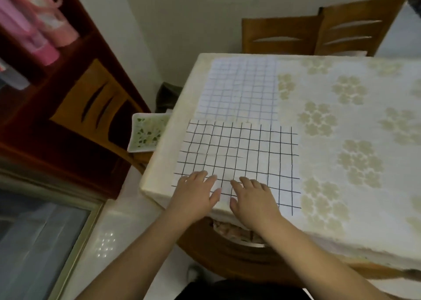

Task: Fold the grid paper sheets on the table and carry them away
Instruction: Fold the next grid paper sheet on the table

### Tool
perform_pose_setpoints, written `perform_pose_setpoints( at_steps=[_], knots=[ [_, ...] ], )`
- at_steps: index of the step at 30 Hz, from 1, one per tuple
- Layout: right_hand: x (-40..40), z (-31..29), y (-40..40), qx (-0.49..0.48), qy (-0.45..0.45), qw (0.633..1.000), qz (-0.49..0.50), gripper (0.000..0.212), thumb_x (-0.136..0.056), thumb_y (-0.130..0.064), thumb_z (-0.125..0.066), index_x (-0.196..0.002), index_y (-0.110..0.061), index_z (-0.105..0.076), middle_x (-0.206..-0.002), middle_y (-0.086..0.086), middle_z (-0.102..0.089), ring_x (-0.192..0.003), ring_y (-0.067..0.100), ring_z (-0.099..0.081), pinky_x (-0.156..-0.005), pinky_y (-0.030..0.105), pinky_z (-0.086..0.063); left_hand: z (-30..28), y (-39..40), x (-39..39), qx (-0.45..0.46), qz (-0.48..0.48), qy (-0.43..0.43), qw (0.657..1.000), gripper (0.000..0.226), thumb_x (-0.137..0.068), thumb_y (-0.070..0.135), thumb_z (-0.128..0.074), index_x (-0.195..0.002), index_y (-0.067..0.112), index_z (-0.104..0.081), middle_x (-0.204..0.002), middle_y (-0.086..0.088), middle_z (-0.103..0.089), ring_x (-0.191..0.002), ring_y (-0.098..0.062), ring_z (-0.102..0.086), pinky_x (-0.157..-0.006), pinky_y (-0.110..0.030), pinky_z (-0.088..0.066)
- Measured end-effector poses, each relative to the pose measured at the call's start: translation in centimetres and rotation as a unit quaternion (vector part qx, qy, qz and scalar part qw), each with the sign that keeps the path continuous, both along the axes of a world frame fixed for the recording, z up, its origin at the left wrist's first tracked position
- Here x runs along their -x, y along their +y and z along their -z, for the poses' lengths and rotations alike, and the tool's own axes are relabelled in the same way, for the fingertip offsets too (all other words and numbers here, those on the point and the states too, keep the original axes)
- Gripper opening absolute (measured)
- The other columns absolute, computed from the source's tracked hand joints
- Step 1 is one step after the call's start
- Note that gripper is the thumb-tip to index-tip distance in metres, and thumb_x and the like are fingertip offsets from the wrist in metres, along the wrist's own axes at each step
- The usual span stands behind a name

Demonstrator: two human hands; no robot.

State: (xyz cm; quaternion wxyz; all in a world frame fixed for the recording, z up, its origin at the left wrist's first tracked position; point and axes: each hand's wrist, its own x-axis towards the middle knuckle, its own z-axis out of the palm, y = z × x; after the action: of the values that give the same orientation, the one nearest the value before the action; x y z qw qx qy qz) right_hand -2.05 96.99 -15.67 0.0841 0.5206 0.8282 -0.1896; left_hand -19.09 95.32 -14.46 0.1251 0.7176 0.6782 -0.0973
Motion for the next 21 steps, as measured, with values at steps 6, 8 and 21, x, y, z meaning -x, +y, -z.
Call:
perform_pose_setpoints(
  at_steps=[6,8,21],
  knots=[
    [2.7,1.5,0.7,0.011,-0.017,0.996,0.085,0.056,-0.1,-0.043,-0.034,-0.152,-0.022,-0.025,-0.155,0.004,-0.031,-0.139,0.025,-0.033,-0.112,0.04,-0.027,1.9,3.0,3.1,0.017,0.08,-0.02,0.996,0.052,-0.101,0.048,-0.028,-0.149,0.028,-0.033,-0.156,0.0,-0.034,-0.143,-0.018,-0.027,-0.113,-0.041,-0.025],
    [4.4,1.8,0.8,0.006,-0.029,0.992,0.119,0.056,-0.1,-0.043,-0.034,-0.151,-0.021,-0.026,-0.153,0.005,-0.034,-0.137,0.026,-0.035,-0.11,0.04,-0.029,2.6,3.7,5.1,0.03,0.1,-0.035,0.994,0.052,-0.102,0.048,-0.028,-0.15,0.028,-0.032,-0.156,0.001,-0.031,-0.143,-0.019,-0.026,-0.113,-0.04,-0.025],
    [13.4,3.1,-2.8,0.057,-0.044,0.957,0.282,0.056,-0.098,-0.044,-0.036,-0.148,-0.02,-0.03,-0.149,0.006,-0.039,-0.134,0.027,-0.039,-0.106,0.041,-0.035,2.7,7.9,11.8,0.026,0.277,-0.077,0.957,0.051,-0.102,0.046,-0.03,-0.15,0.028,-0.031,-0.155,0.003,-0.033,-0.142,-0.019,-0.028,-0.111,-0.042,-0.027]
  ],
)
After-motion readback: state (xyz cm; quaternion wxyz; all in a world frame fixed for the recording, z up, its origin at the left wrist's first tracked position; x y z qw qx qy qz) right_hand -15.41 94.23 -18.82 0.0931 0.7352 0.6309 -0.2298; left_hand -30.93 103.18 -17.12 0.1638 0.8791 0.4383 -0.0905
